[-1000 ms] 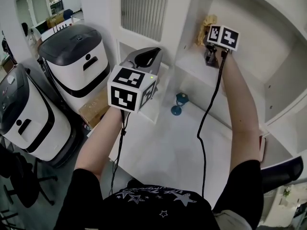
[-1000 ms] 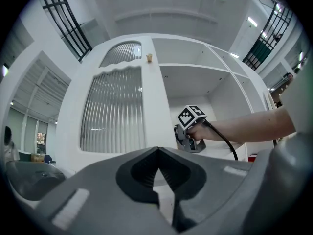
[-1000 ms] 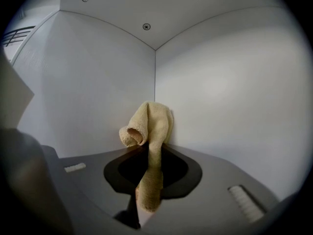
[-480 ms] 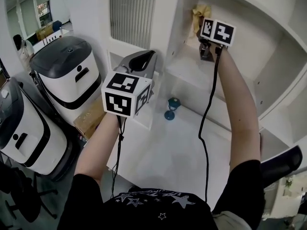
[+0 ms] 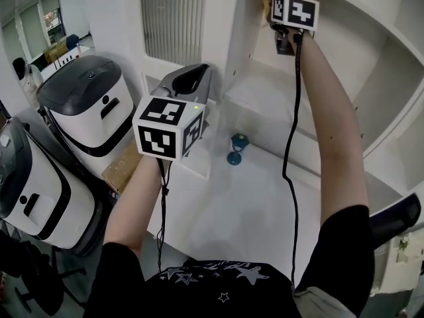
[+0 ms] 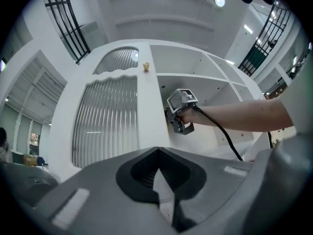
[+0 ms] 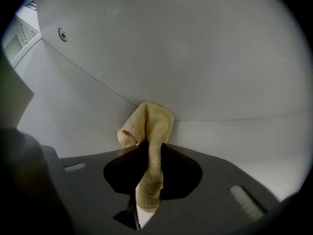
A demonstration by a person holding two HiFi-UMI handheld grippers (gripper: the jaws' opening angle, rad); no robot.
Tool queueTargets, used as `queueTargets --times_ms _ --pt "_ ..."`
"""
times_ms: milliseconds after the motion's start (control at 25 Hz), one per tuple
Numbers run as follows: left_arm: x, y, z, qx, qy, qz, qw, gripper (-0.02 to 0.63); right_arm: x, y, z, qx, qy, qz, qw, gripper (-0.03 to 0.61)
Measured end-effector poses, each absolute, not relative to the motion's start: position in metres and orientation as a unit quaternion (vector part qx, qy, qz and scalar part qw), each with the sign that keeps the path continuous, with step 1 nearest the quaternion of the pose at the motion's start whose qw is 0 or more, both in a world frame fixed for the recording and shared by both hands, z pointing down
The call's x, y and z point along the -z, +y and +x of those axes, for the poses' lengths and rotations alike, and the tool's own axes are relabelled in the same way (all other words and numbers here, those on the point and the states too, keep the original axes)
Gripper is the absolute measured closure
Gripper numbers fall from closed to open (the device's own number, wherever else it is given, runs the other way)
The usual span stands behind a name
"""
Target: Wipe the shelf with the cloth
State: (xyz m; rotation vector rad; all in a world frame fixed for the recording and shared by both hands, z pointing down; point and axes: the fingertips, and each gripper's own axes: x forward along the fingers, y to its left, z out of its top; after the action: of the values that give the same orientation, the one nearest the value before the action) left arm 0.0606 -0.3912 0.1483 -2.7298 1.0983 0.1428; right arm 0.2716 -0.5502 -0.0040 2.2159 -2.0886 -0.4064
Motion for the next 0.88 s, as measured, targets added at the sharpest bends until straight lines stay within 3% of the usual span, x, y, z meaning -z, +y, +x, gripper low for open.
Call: queueTargets --times_ms 880 --pt "-0.151 -0.373 0.089 -0.054 0.336 -0.935 0.095 0.612 0.003 -0.523 0.323 0.127 -0.639 0.758 0.022 0.503"
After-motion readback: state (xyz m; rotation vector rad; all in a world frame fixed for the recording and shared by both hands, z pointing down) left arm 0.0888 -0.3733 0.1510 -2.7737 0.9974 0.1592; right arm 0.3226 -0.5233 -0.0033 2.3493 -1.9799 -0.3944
